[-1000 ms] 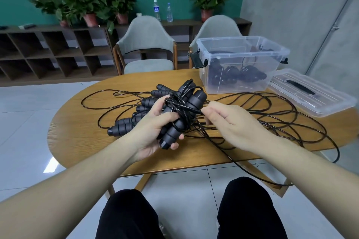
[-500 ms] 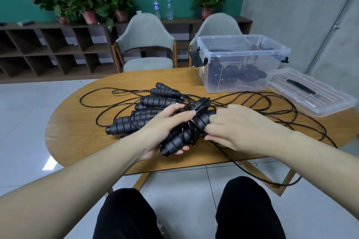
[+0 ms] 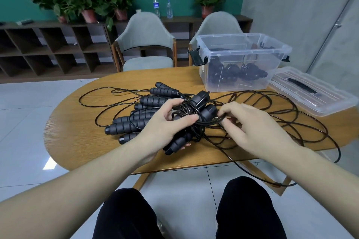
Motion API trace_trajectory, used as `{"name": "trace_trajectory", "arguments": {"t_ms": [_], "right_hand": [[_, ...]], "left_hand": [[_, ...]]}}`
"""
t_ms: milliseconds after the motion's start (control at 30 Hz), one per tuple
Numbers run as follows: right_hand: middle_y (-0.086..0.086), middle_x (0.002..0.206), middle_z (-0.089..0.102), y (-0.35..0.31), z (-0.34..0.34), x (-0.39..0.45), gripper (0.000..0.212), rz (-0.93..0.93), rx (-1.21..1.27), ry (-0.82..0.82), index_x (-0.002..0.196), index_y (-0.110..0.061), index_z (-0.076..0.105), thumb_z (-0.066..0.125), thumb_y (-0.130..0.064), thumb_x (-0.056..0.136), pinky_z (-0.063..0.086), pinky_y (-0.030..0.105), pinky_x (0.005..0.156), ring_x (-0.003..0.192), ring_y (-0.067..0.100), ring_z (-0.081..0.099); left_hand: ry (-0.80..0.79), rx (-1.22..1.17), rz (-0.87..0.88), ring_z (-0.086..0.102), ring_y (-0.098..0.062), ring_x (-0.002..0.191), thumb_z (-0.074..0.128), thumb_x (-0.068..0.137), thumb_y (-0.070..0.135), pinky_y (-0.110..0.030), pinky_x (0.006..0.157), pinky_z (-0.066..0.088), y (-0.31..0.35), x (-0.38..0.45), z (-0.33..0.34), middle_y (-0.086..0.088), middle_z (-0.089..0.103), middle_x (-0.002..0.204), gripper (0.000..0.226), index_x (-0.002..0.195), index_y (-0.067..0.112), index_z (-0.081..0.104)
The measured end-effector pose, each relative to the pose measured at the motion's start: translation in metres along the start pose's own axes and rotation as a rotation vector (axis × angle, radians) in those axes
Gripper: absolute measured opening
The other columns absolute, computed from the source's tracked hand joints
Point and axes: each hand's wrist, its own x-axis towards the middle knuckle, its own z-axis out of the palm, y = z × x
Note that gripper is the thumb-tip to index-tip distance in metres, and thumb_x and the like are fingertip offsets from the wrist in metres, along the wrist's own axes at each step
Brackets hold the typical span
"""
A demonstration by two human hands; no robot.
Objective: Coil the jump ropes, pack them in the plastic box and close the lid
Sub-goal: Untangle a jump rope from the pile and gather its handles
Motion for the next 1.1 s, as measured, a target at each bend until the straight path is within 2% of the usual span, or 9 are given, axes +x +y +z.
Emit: {"name": "trace_trajectory", "arguments": {"t_ms": [100,267,333,433,567,700,800,900,1100], "right_hand": [[-0.008,0.103,0.067,-0.009,0.006,-0.008,0.019,0.116,0.261,0.057,0.095,-0.039,0.055,0.047,-0.05,0.082,0.053,0.038,0.076,0.083,0.016,0.064],[-0.006,0.08,0.067,-0.023,0.015,-0.008,0.026,0.254,0.368,0.236,0.079,-0.027,0.054,0.058,-0.05,0.091,0.053,0.04,0.071,0.076,0.011,0.062],[-0.004,0.085,0.071,-0.029,0.021,-0.003,0.018,0.283,0.57,0.296,0.088,-0.024,0.046,0.062,-0.03,0.095,0.056,0.044,0.08,0.082,0.01,0.068],[0.003,0.078,0.071,-0.037,0.025,0.005,0.034,0.342,0.938,0.388,0.102,-0.032,0.035,0.052,-0.002,0.099,0.058,0.045,0.087,0.081,0.016,0.072],[-0.004,0.06,0.047,-0.044,0.025,0.012,0.037,0.553,1.402,0.344,0.133,-0.03,0.034,0.039,-0.007,0.103,0.049,0.029,0.064,0.057,0.012,0.048],[-0.011,0.052,0.037,-0.047,0.026,0.018,0.037,0.669,1.213,0.25,0.118,-0.025,0.047,0.023,-0.051,0.105,0.033,0.026,0.062,0.052,0.008,0.036],[-0.013,0.06,0.049,-0.047,0.025,0.018,0.03,0.605,1.021,0.192,0.102,-0.027,0.045,0.024,-0.048,0.106,0.04,0.028,0.066,0.058,0.005,0.049],[-0.004,0.096,0.061,-0.044,0.028,0.016,0.017,0.541,0.9,0.148,0.109,-0.025,0.043,0.038,-0.042,0.105,0.051,0.034,0.087,0.09,0.009,0.061],[-0.01,0.104,0.067,-0.04,0.029,0.008,0.017,0.353,0.65,0.234,0.112,-0.027,0.041,0.054,-0.029,0.101,0.049,0.023,0.084,0.097,0.002,0.063]], "left_hand": [[0.01,0.02,0.031,0.072,-0.029,0.069,0.08,0.067,0.032,-0.038,0.055,0.058,0.001,-0.001,0.001,-0.007,0.07,0.106,0.063,0.124,0.032,0.056],[0.028,0.092,0.073,0.073,-0.029,0.075,0.083,0.074,0.026,-0.047,0.065,0.063,-0.008,-0.002,0.006,-0.001,0.07,0.11,0.058,0.125,0.03,0.055],[0.057,0.097,0.079,0.072,-0.026,0.075,0.082,0.078,0.02,-0.042,0.063,0.061,-0.013,-0.001,0.01,-0.005,0.069,0.112,0.056,0.126,0.029,0.055],[0.096,0.092,0.107,0.072,-0.022,0.081,0.082,0.08,0.016,-0.037,0.065,0.06,-0.019,0.001,0.011,-0.007,0.07,0.111,0.054,0.125,0.029,0.055],[0.14,0.166,0.198,0.069,-0.003,0.093,0.083,0.079,0.018,-0.024,0.084,0.056,-0.023,0.003,0.012,0.012,0.074,0.1,0.051,0.117,0.038,0.056],[0.17,0.201,0.255,0.066,-0.003,0.102,0.088,0.068,0.034,-0.024,0.095,0.05,-0.028,0.002,0.018,0.018,0.072,0.102,0.059,0.117,0.04,0.056],[0.179,0.192,0.294,0.066,-0.009,0.105,0.082,0.06,0.046,-0.035,0.101,0.051,-0.03,0.004,0.02,0.015,0.072,0.105,0.06,0.114,0.044,0.057],[0.184,0.143,0.32,0.068,-0.014,0.105,0.082,0.061,0.044,-0.044,0.102,0.052,-0.029,0.005,0.022,0.007,0.073,0.107,0.061,0.117,0.039,0.058],[0.134,0.135,0.342,0.066,0.001,0.096,0.08,0.072,0.027,-0.027,0.09,0.055,-0.018,0.003,0.025,0.022,0.071,0.098,0.056,0.121,0.033,0.055]]}}
